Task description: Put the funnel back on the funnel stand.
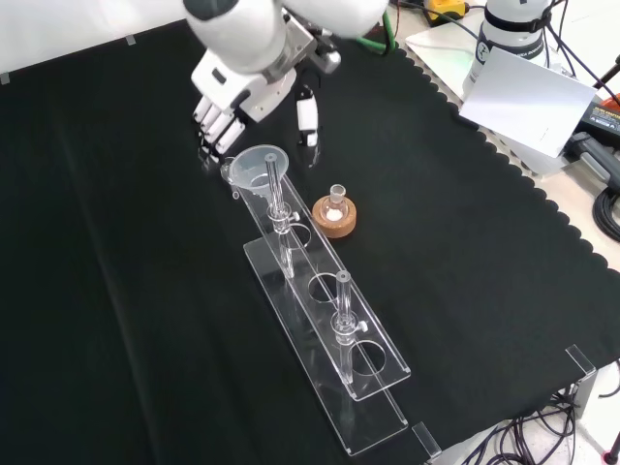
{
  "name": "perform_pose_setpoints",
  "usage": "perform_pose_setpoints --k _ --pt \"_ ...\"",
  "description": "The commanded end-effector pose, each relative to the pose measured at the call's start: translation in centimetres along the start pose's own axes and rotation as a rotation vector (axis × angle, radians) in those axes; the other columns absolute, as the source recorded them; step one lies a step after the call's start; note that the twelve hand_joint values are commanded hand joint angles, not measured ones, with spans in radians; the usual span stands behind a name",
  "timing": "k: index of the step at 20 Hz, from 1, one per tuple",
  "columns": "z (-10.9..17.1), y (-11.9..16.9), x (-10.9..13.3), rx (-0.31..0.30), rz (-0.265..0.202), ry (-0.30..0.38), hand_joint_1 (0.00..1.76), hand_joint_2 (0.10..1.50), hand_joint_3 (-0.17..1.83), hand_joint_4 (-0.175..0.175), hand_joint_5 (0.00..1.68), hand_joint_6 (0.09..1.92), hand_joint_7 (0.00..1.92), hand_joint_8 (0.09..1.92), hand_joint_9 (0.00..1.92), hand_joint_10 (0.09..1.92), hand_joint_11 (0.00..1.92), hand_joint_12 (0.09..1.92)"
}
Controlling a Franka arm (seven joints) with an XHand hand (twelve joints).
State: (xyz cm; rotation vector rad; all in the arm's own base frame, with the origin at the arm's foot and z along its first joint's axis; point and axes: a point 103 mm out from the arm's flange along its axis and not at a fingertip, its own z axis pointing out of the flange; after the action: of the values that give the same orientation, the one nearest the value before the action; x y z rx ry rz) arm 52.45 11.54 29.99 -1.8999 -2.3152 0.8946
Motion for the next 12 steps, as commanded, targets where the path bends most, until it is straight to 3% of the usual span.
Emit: perform_pose_setpoints --k 1,12 --pt "-0.5 -6.1 -3.9 -0.120 0.053 0.128 0.42 0.67 0.24 -0.060 0.18 0.09 0.11 0.71 0.35 0.72 0.34 1.45" --pt "2.3 -14.3 -7.2 -0.230 0.130 0.331 0.40 0.71 0.22 -0.059 0.25 0.09 0.16 0.71 0.41 0.69 0.35 1.44"
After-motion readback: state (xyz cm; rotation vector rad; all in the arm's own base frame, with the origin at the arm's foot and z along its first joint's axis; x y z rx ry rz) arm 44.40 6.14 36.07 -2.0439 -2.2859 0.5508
